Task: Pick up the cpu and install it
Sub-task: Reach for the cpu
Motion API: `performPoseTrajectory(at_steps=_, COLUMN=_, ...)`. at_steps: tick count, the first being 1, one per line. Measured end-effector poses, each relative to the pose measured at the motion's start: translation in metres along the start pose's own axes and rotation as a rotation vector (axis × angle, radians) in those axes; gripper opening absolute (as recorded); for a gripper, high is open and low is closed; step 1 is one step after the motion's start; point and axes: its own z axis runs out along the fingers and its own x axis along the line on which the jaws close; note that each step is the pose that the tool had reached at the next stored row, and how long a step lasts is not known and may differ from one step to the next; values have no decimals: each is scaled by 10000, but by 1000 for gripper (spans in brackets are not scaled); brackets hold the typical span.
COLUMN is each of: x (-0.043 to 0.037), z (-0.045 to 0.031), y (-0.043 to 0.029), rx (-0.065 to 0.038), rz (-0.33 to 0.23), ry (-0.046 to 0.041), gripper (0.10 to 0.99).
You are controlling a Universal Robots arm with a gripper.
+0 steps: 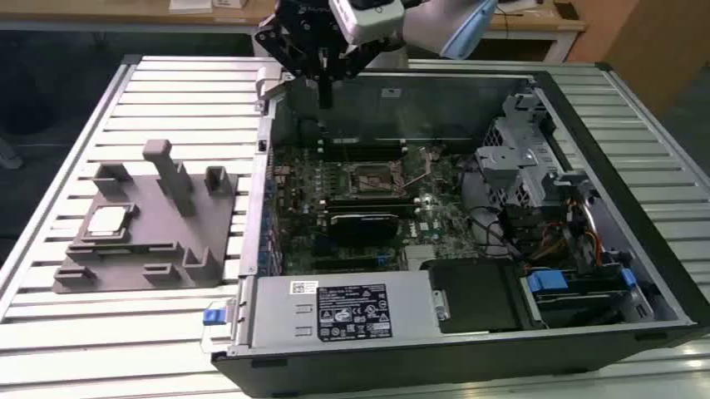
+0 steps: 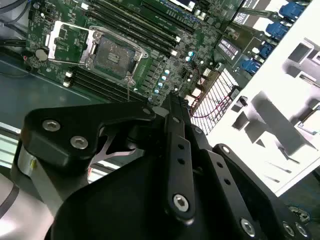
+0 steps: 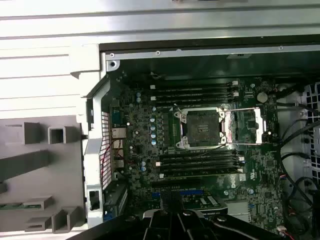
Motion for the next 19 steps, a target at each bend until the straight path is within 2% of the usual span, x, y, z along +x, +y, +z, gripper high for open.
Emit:
performPoseTrajectory(at_steps=14, x=3, z=0, y=0, rx=1, rz=1, ry=0, gripper=106)
performPoseTrajectory(at_steps=19, x=44, z=-2, y=-4, rx=1, rz=0, ry=0, gripper=106)
